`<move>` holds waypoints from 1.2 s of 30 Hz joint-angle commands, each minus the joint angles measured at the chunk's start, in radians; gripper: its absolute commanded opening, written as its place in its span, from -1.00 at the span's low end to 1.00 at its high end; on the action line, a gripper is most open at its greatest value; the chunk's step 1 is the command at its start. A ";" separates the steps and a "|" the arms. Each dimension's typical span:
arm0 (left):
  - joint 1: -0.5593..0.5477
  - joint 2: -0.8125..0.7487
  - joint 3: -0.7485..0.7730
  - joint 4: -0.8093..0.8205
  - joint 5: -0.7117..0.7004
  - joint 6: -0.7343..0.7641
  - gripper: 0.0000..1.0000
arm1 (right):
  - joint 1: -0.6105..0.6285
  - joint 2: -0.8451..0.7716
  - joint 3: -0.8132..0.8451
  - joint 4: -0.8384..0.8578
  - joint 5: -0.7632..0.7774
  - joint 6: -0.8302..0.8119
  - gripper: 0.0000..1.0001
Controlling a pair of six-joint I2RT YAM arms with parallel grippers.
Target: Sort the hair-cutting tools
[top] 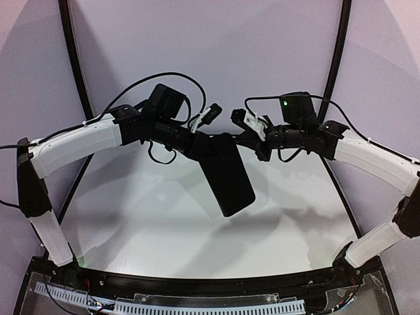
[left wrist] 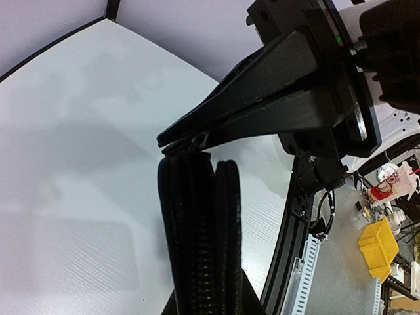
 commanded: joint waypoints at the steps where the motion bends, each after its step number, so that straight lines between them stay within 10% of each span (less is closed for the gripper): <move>1: -0.101 0.059 -0.025 -0.207 0.183 0.033 -0.98 | 0.011 -0.028 0.118 0.376 0.089 0.033 -1.00; 19: -0.092 -0.115 -0.219 0.269 0.019 -0.127 -0.98 | 0.052 -0.201 0.014 0.381 0.153 0.137 -1.00; 36: -0.133 0.064 -0.028 -0.057 0.170 -0.051 -0.98 | 0.059 -0.075 0.175 0.271 0.107 -0.140 -1.00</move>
